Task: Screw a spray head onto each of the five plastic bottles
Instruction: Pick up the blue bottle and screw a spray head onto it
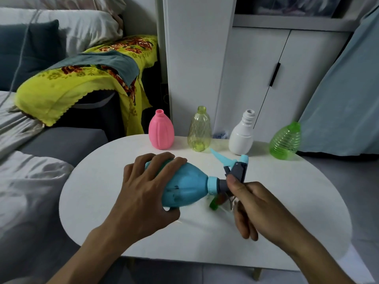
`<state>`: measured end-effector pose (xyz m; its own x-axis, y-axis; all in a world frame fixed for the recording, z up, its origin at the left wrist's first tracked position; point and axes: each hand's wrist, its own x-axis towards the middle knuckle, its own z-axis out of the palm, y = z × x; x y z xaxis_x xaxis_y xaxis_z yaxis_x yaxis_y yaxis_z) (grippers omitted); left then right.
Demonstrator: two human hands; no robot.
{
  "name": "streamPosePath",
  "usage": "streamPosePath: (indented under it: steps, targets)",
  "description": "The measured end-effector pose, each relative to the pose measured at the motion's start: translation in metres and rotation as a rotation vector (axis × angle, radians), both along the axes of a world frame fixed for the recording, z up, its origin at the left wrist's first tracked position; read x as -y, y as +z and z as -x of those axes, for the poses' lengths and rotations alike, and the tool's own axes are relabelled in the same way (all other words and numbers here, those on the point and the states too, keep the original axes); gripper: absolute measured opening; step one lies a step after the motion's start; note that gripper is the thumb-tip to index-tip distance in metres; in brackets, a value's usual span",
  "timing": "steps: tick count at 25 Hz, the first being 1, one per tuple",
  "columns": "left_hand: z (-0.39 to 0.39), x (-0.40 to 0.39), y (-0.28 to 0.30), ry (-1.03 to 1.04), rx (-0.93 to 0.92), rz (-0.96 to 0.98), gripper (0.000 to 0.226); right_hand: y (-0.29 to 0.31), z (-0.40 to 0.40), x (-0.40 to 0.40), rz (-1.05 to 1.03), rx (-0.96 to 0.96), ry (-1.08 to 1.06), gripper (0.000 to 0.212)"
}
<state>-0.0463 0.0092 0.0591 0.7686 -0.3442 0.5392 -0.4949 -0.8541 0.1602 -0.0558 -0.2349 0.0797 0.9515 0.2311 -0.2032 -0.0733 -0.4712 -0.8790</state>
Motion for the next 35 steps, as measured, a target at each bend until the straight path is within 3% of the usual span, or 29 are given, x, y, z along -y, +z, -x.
streamPosePath:
  steps: [2, 4, 6, 8, 12, 16, 19, 25, 31, 35]
  targets:
    - [0.001, 0.004, -0.001, 0.056, 0.126, -0.049, 0.095, -0.003, -0.002, -0.006, -0.168, -0.112, -0.103, 0.074]
    - [0.003, 0.009, -0.003, 0.083, 0.259, -0.094, 0.087, -0.001, -0.004, -0.014, -0.374, -0.232, -0.219, 0.068]
    - [0.005, 0.015, -0.006, 0.072, 0.326, -0.093, 0.08, -0.002, -0.007, -0.017, -0.42, -0.226, -0.287, 0.056]
    - [0.006, 0.019, -0.008, 0.079, 0.286, -0.056, 0.087, -0.003, -0.01, -0.022, -0.528, -0.197, -0.302, 0.045]
    - [0.007, 0.029, -0.007, 0.129, 0.078, 0.147, 0.098, -0.01, -0.008, -0.033, -0.854, -0.17, -0.13, 0.054]
    - [0.009, 0.035, -0.004, 0.037, -0.138, 0.479, 0.093, -0.015, -0.007, -0.042, -0.902, 0.032, -0.202, 0.044]
    - [0.013, 0.042, -0.006, -0.006, -0.24, 0.612, 0.092, -0.014, -0.006, -0.049, -0.942, 0.153, -0.31, 0.044]
    - [0.016, 0.054, -0.016, 0.025, -0.299, 0.743, 0.094, -0.013, -0.006, -0.066, -0.933, 0.132, -0.5, 0.049]
    - [0.016, 0.059, -0.013, 0.027, -0.359, 0.857, 0.09, -0.012, -0.009, -0.073, -0.953, 0.125, -0.519, 0.049]
    - [0.013, 0.054, -0.005, -0.136, -0.511, 0.907, 0.086, -0.013, -0.01, -0.061, -0.973, 0.261, -0.445, 0.06]
